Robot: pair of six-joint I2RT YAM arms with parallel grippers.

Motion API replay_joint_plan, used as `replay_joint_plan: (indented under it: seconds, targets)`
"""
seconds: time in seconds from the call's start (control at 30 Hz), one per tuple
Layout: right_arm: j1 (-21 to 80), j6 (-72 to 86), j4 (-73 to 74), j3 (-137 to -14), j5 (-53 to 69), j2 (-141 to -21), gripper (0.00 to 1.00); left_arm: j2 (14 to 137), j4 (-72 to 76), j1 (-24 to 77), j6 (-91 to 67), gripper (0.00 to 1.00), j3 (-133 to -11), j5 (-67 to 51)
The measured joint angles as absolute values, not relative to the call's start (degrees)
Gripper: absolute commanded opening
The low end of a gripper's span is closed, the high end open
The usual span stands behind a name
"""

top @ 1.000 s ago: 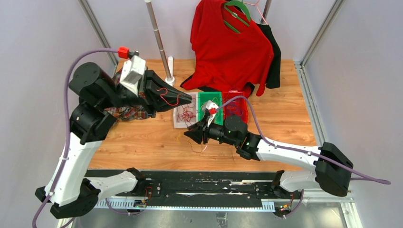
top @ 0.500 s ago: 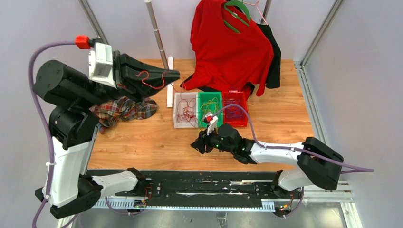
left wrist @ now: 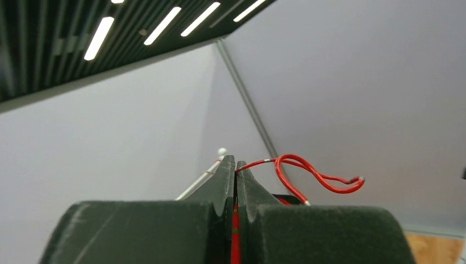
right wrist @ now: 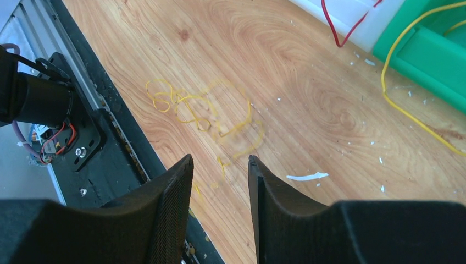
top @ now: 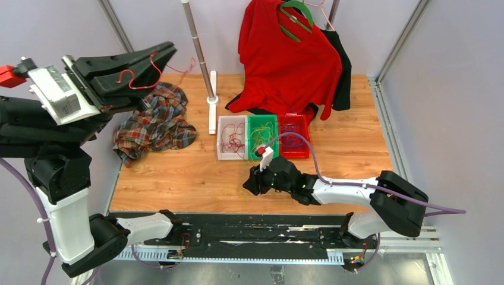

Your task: Untangle the cables

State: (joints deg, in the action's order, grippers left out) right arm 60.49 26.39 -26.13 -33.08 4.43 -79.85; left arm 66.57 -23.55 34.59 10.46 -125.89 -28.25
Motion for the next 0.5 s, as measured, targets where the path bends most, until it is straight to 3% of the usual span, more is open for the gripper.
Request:
replay_joint_plan:
  seconds: [0.27,0.5]
  targets:
    - [60.49,27.2,-23.31,-31.88,3.14,-79.29,0.39,67.11,-19.31,34.59,18.76,0.01,-125.84,-20.27]
    - [60.29,26.0,-18.68,-33.36,0.8,-75.0,0.48,62.85,-19.53,34.59,20.45,0.01,-110.63,-19.44]
